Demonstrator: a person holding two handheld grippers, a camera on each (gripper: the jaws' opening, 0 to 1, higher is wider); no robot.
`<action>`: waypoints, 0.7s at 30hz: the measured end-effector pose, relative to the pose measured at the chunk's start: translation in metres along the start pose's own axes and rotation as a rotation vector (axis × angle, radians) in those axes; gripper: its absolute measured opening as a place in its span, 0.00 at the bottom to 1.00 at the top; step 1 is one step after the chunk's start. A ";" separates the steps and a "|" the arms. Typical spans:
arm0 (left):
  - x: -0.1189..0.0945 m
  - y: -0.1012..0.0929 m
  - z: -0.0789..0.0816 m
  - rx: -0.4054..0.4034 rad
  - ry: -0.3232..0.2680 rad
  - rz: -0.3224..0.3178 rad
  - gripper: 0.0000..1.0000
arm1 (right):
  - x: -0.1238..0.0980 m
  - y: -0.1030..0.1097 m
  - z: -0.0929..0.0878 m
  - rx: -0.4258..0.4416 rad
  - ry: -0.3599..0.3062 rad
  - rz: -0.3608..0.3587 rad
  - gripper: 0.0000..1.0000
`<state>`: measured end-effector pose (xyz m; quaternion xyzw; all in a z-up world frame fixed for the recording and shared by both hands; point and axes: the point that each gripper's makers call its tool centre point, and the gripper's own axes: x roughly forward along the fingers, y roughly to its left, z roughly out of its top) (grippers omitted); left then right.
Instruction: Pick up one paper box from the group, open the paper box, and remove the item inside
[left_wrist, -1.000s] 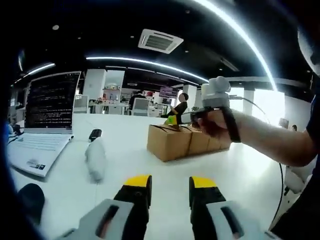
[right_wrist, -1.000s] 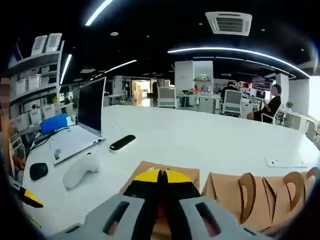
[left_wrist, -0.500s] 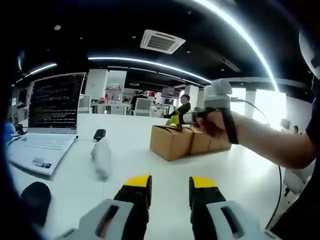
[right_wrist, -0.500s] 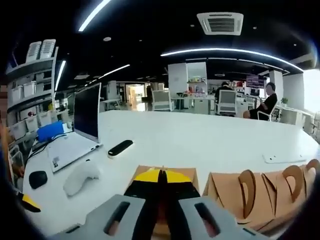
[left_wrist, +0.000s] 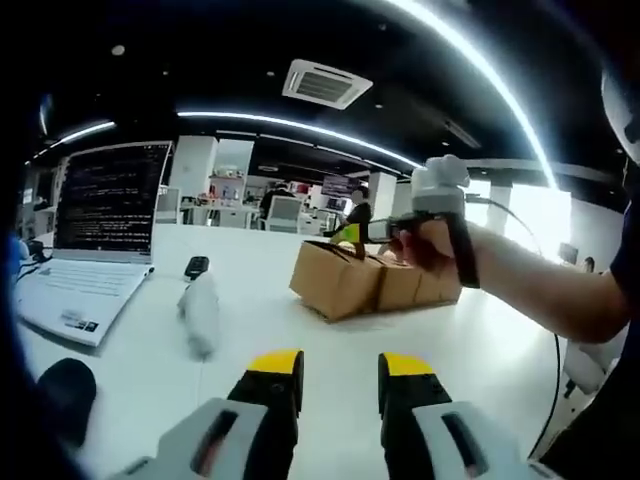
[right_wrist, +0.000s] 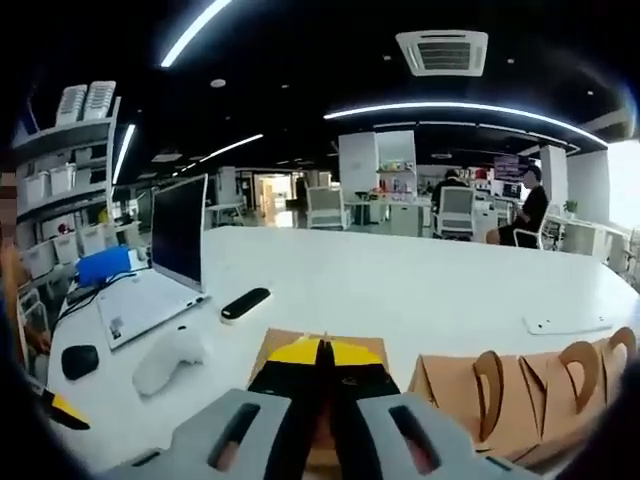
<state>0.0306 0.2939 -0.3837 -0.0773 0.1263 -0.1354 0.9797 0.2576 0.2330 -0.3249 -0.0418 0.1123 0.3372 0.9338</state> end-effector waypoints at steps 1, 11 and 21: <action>0.000 0.000 0.000 -0.002 0.000 0.000 0.32 | -0.001 0.001 0.001 0.002 -0.003 0.005 0.03; 0.000 -0.006 -0.001 0.001 0.002 -0.004 0.32 | -0.007 0.004 0.007 0.037 -0.021 0.041 0.03; -0.002 -0.009 -0.001 -0.004 -0.001 0.000 0.32 | -0.017 0.006 0.016 -0.004 -0.052 0.038 0.03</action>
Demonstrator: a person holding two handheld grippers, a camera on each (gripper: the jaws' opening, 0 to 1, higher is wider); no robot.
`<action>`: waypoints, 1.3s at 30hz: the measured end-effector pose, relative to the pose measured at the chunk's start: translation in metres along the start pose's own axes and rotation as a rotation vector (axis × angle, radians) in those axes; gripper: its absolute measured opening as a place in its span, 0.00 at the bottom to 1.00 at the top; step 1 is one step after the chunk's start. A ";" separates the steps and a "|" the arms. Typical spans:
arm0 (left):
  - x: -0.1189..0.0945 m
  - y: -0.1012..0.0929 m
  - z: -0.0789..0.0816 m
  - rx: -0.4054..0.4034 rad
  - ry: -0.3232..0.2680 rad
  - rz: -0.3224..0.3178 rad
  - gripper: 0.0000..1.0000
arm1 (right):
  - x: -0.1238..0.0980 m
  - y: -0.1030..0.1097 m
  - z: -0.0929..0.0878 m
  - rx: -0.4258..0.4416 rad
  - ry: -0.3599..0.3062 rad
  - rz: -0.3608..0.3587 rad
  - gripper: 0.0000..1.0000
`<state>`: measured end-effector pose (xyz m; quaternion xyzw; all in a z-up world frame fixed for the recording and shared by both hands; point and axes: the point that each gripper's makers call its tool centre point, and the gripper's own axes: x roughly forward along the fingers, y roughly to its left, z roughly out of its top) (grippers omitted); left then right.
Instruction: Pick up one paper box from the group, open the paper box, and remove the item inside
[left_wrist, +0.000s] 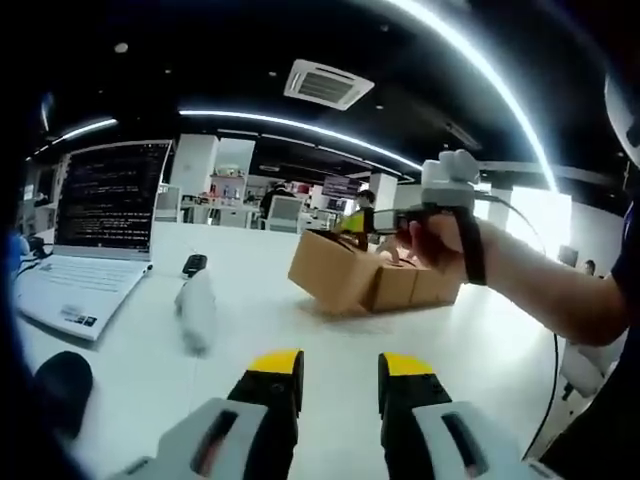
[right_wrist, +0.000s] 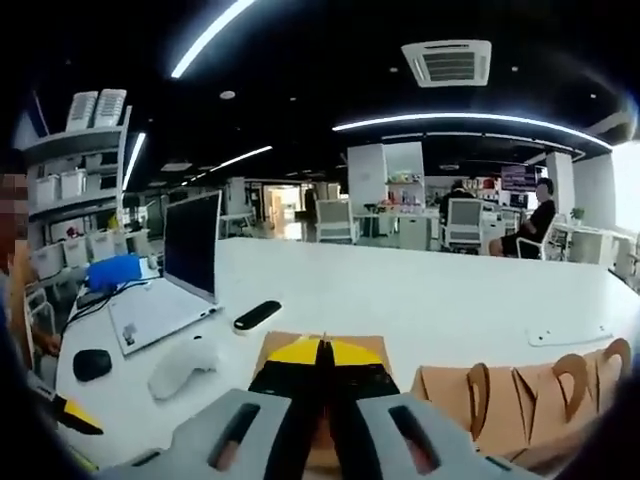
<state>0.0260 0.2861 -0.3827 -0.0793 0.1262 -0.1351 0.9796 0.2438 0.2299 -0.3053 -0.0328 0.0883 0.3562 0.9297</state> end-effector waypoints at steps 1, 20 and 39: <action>0.000 0.000 0.000 0.000 -0.001 0.000 0.32 | 0.000 0.002 0.001 0.034 -0.002 0.019 0.03; 0.002 -0.028 0.009 0.017 -0.009 -0.016 0.32 | -0.029 -0.003 0.003 0.030 -0.008 0.053 0.03; -0.010 -0.050 0.007 0.020 -0.015 -0.004 0.32 | -0.062 -0.002 0.004 0.013 -0.033 0.133 0.03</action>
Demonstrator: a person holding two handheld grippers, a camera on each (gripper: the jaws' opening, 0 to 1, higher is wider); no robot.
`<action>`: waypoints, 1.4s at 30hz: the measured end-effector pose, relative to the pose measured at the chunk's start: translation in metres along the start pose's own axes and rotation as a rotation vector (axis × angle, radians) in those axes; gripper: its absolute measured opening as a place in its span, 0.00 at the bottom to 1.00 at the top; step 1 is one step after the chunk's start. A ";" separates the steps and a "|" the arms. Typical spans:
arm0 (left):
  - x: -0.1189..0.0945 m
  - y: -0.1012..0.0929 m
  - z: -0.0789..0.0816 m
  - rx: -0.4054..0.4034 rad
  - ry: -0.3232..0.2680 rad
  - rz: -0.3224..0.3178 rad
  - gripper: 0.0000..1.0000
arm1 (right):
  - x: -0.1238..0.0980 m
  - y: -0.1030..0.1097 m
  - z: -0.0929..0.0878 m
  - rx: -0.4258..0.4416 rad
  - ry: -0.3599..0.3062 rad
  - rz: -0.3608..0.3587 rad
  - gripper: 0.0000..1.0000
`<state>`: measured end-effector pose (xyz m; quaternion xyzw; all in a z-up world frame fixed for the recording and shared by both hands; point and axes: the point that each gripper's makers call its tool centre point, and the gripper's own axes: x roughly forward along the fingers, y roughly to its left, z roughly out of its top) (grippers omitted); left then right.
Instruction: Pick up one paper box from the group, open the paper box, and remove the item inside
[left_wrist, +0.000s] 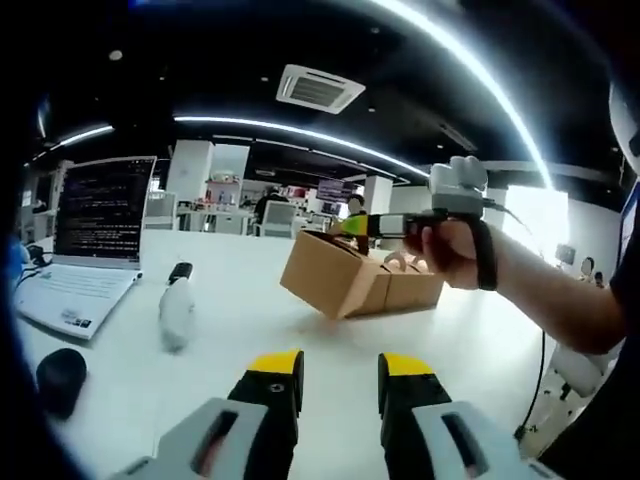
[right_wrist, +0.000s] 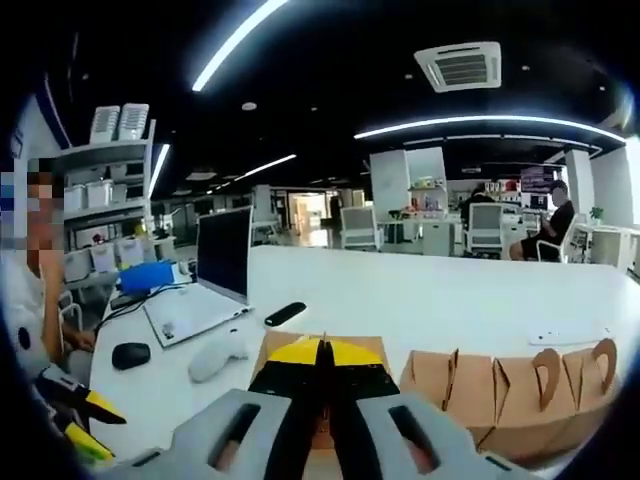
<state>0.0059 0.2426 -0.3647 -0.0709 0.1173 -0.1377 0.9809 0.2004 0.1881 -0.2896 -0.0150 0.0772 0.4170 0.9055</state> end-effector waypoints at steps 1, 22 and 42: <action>0.000 0.001 0.000 -0.001 0.001 0.006 0.32 | -0.002 0.001 0.000 -0.015 -0.002 0.014 0.03; 0.006 -0.021 -0.002 0.027 0.023 -0.035 0.31 | -0.033 -0.005 -0.008 -0.118 -0.008 0.142 0.02; 0.011 -0.029 -0.005 0.025 0.034 -0.047 0.31 | -0.060 -0.007 -0.006 -0.143 -0.037 0.212 0.02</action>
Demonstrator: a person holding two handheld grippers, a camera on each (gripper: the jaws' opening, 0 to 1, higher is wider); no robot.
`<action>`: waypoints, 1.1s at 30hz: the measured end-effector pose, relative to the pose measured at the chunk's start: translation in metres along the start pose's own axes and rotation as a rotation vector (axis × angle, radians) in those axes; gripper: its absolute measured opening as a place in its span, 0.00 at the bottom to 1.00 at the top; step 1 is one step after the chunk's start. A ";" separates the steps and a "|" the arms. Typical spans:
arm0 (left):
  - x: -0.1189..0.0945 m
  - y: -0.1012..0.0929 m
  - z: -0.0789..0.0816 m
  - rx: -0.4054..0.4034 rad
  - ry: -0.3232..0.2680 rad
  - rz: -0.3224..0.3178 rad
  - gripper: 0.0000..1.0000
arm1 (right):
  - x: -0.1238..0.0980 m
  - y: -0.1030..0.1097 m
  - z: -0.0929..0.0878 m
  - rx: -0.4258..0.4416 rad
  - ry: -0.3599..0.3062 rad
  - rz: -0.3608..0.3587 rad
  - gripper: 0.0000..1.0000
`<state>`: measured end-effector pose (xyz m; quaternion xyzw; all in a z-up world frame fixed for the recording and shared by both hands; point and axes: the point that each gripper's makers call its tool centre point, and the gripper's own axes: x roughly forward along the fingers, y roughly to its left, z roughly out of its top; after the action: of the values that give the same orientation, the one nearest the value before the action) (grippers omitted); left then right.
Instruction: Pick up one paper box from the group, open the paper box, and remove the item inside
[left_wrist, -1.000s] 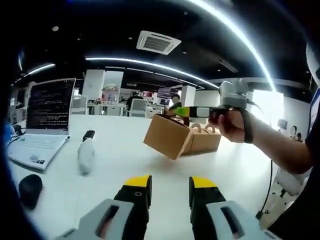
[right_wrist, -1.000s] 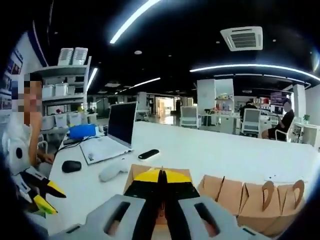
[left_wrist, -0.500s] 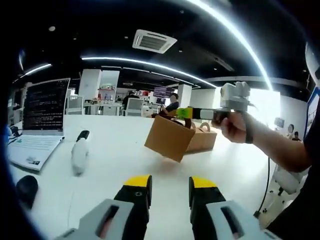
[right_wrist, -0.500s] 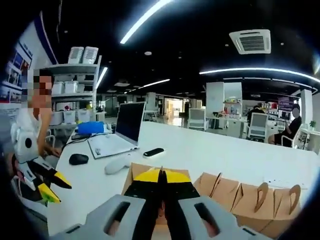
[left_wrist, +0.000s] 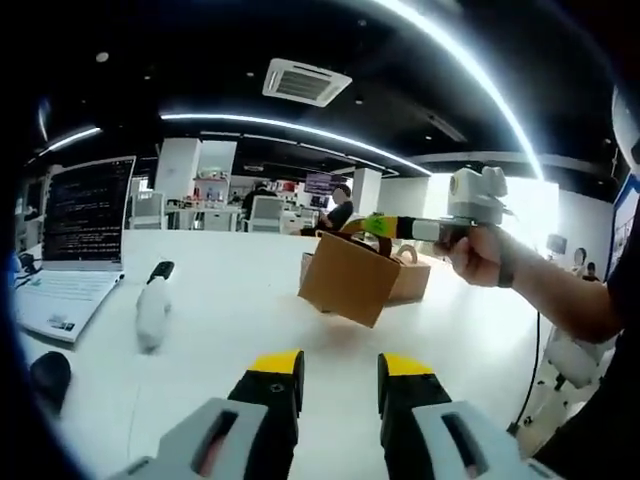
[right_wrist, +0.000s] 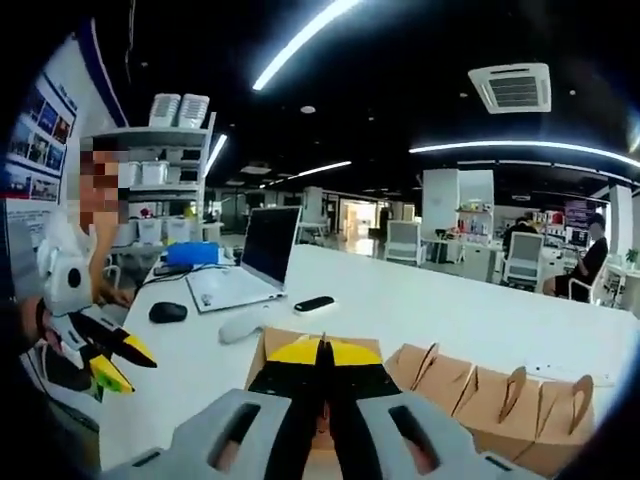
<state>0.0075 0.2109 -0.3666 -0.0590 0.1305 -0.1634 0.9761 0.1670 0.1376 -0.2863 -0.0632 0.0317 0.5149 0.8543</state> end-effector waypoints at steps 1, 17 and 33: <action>0.000 0.000 0.000 0.000 0.001 -0.001 0.31 | -0.002 0.000 0.000 0.002 -0.002 0.004 0.02; 0.007 -0.007 -0.003 0.004 0.011 -0.009 0.31 | -0.030 0.007 -0.002 -0.032 -0.019 0.086 0.02; 0.014 -0.018 -0.007 0.009 0.029 -0.019 0.31 | -0.047 0.008 -0.015 -0.058 -0.007 0.144 0.02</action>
<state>0.0128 0.1892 -0.3741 -0.0532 0.1434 -0.1743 0.9727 0.1382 0.0978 -0.2957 -0.0837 0.0180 0.5760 0.8129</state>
